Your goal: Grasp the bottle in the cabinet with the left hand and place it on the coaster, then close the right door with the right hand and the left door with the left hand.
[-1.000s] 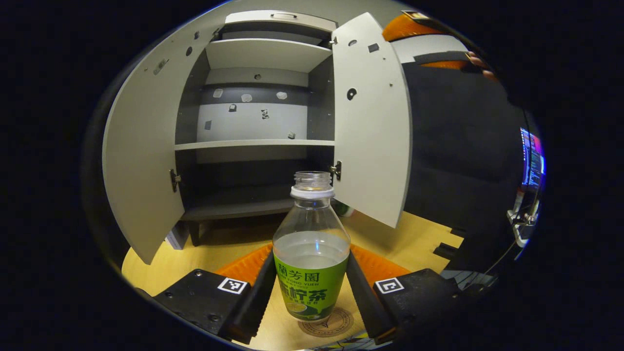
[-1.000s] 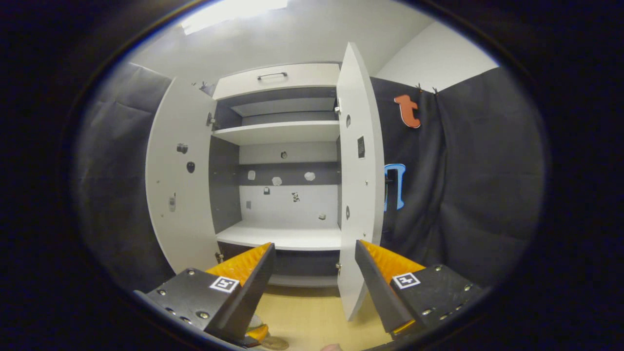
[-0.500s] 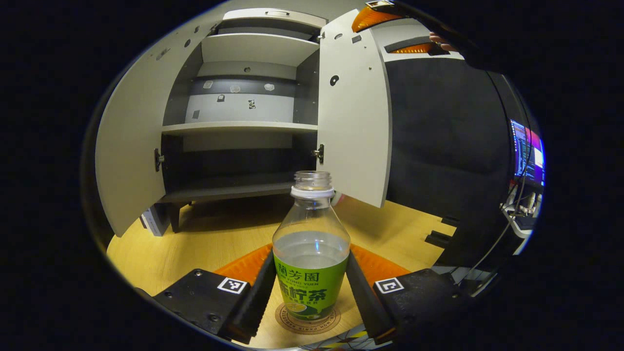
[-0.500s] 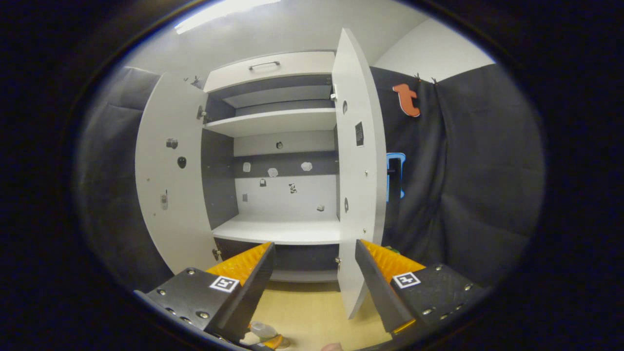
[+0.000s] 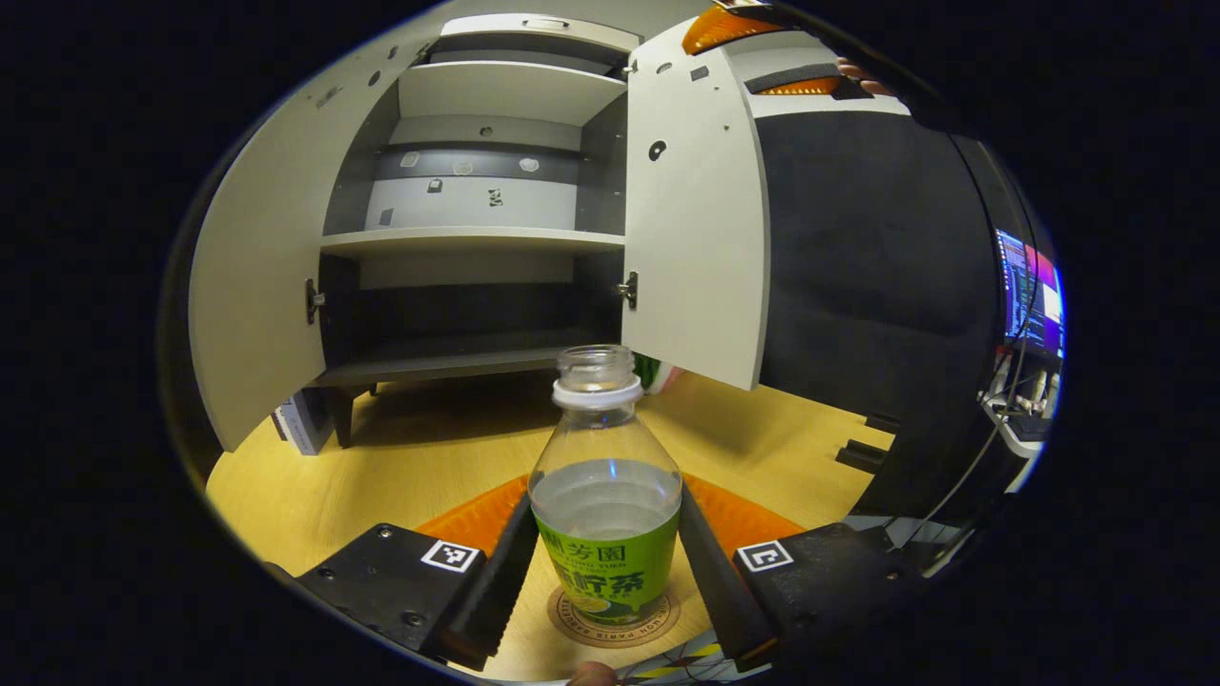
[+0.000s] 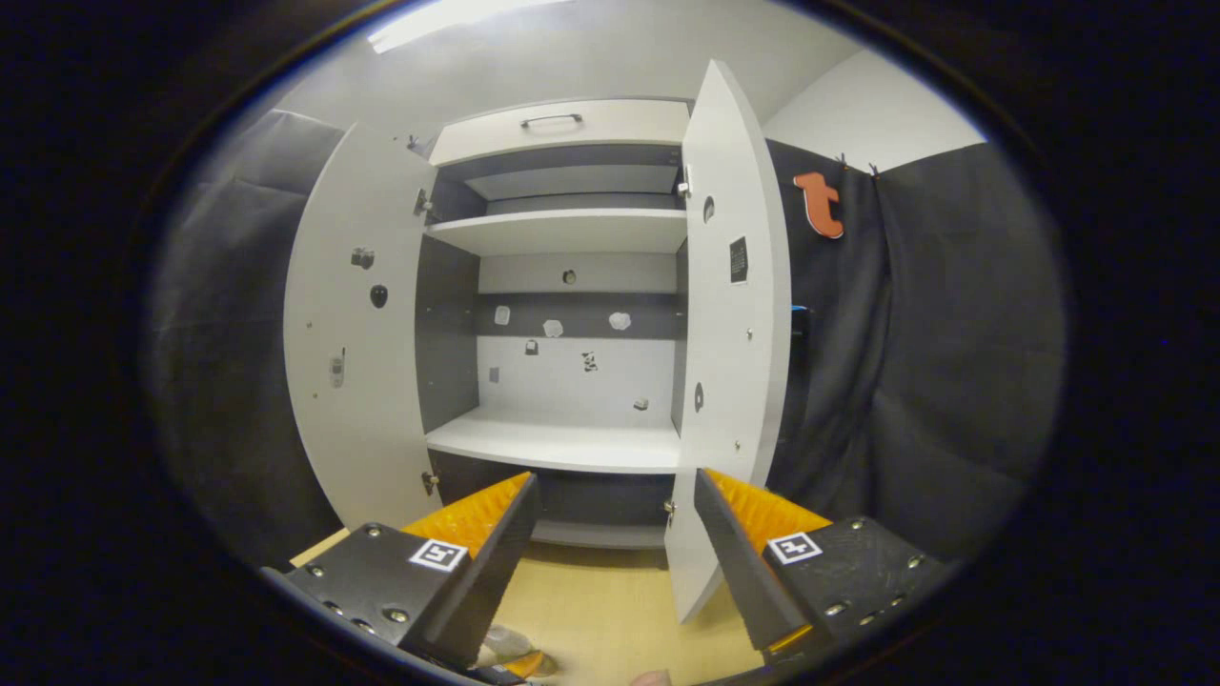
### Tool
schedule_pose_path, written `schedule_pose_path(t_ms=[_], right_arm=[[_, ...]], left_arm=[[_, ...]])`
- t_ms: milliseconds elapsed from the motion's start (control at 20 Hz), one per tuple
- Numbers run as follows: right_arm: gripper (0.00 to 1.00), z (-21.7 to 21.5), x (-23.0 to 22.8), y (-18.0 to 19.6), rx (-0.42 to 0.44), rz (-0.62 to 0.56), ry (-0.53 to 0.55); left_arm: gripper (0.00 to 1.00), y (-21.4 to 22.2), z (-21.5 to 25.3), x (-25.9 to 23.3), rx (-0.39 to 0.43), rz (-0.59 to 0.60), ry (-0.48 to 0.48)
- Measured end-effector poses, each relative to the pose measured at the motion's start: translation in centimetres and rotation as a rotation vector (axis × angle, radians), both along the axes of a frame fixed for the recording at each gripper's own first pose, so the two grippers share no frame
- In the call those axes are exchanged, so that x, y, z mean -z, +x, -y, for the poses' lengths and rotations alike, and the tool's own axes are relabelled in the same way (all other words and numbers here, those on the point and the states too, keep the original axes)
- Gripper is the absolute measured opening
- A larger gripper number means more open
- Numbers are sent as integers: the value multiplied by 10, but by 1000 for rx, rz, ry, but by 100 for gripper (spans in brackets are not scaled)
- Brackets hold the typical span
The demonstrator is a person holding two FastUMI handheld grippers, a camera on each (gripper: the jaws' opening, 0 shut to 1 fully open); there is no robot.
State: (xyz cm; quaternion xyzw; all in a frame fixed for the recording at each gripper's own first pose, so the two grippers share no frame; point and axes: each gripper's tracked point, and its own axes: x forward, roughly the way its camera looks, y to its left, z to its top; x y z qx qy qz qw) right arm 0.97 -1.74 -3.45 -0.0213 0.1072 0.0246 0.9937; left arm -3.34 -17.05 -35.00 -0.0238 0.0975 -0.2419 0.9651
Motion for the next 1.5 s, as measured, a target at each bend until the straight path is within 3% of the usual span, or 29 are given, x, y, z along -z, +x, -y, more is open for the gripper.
schedule_pose_path(t_ms=[200, 450, 650, 700, 750, 1150, 1400, 1450, 1500], right_arm=[[99, 0, -2, -3, 2, 2, 9], [99, 0, -3, -6, -4, 4, 12], [99, 2, -2, -8, -4, -4, 20], [94, 3, -3, -8, -5, -1, 22], [99, 4, -3, -10, -5, 4, 24], [99, 19, -22, -15, -13, 56, 56], [99, 54, -36, -18, 21, 86, 74], [94, 65, -42, -18, 32, 100, 73], [99, 77, -48, -17, 47, 118, 74]], left_arm=[[96, 1, -4, -2, -4, -38, -19], [96, -4, 2, -15, 25, -38, -33], [96, -4, 8, -24, 45, -17, 10], [96, -5, 9, -30, 45, -5, 15], [96, -5, 9, -36, 49, 5, 12], [96, -1, -1, -128, -13, 70, 20], [95, 7, -11, -197, -71, 97, 17], [96, 9, -15, -209, -86, 95, 13], [95, 11, -21, -219, -104, 94, 13]])
